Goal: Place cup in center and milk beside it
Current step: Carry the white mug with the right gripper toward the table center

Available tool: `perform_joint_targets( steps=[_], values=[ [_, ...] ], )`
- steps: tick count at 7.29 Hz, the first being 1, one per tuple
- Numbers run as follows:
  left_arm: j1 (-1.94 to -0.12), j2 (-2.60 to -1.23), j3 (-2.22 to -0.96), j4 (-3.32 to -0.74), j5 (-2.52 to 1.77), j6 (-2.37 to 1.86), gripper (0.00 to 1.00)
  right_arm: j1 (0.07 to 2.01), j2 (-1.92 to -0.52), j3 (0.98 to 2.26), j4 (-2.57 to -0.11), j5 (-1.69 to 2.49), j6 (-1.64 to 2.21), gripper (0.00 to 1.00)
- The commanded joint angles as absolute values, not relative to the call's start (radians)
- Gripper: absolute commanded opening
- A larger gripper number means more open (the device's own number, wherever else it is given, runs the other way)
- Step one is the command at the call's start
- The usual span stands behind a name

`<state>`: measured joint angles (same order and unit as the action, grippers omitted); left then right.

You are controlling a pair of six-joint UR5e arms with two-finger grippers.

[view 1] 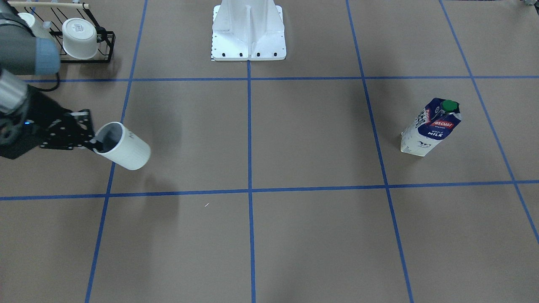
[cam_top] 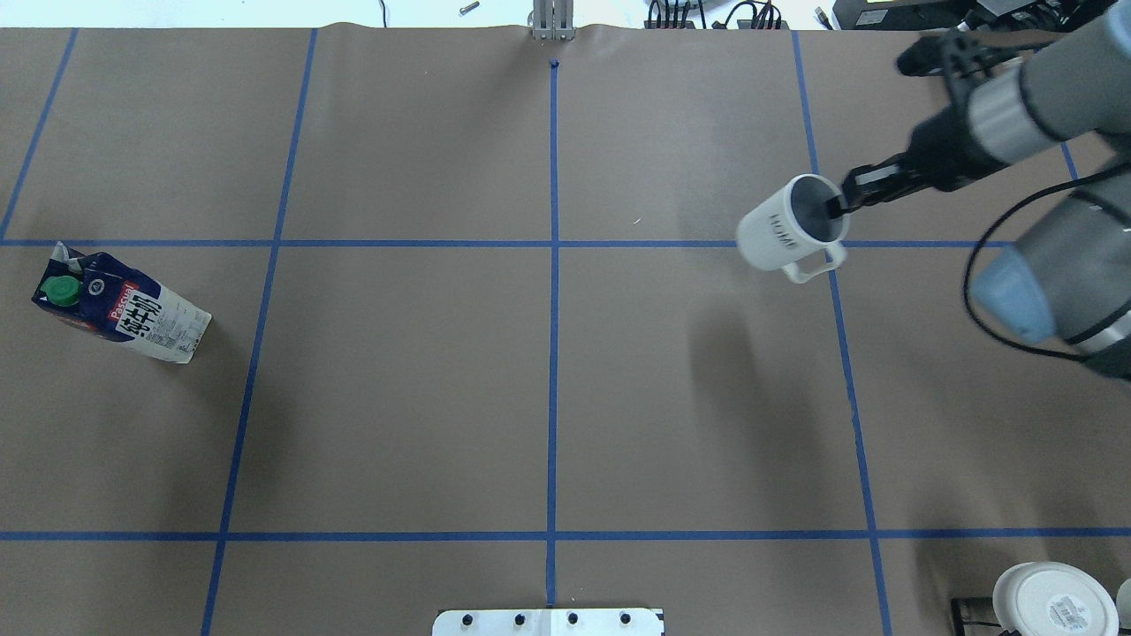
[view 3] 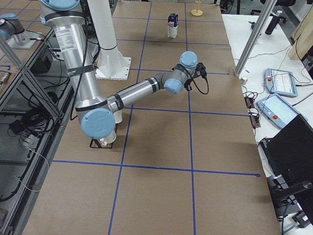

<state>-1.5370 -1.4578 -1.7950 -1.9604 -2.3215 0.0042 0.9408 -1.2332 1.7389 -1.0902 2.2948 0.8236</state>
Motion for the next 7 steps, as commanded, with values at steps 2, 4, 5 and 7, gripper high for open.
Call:
perform_joint_targets(
  steps=[2,4,5,7],
  values=[
    [-1.536,-1.457,-1.776,-1.960,-2.321,0.003,0.99,0.610,-0.894,1.735,-1.576,1.937,1.101,0.00],
    [-1.537,-1.457,-1.772,-1.960,-2.321,0.003,0.99,0.505,-0.825,1.720,-1.666,1.861,1.198,0.00],
    [-1.536,-1.457,-1.769,-1.960,-2.321,0.003,0.99,0.485,-0.803,1.683,-1.667,1.861,1.209,0.00],
    [-1.536,-1.457,-1.769,-1.960,-2.321,0.003,0.99,0.479,-0.799,1.664,-1.667,1.859,1.209,0.00]
  ],
)
